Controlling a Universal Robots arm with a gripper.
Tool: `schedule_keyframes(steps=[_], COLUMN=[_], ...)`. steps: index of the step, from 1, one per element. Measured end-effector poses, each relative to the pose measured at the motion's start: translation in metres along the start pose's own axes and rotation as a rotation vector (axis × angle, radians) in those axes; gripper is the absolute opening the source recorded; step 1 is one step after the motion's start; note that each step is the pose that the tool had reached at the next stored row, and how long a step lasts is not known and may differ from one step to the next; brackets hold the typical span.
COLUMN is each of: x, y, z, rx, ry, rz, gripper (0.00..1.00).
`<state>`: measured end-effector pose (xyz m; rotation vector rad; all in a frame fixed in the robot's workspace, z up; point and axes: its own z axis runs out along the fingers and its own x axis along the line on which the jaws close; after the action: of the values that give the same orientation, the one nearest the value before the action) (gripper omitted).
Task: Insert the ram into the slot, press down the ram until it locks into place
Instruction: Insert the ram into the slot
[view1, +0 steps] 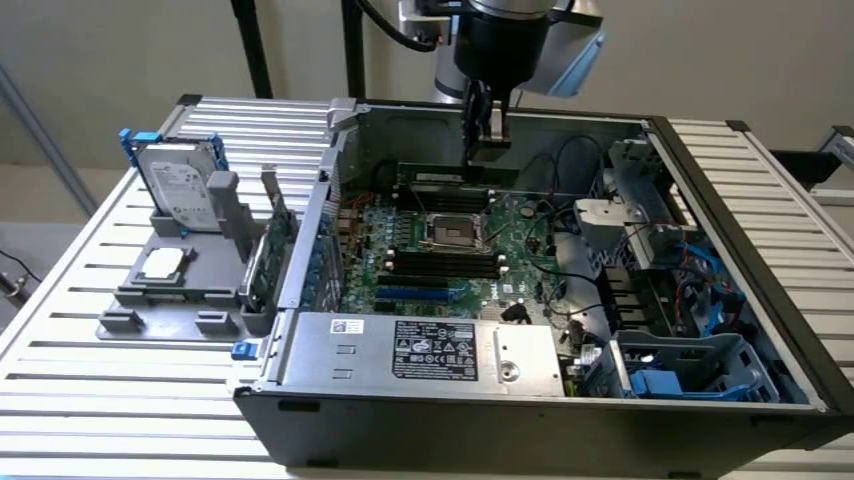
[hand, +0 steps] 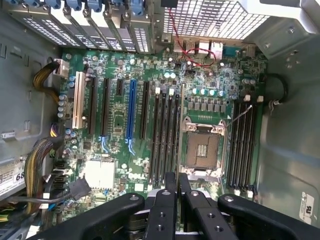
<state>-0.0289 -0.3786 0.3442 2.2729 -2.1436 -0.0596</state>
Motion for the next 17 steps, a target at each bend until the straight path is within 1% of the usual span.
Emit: schedule_keyframes(steps=[7, 15, 16, 17], x=[0.0, 0.001, 0.003, 0.004], y=[0.0028, 0.0029, 0.0026, 0.0025], z=[0.0128, 0.0279, 0.0367, 0.0401], rx=[0.0, 0.0, 0.0, 0.0], ry=[0.0001, 0.0, 0.0001, 0.0001], rz=[-0.001, 0.0, 0.0, 0.0], gripper=[0.13, 0.13, 0.13, 0.13])
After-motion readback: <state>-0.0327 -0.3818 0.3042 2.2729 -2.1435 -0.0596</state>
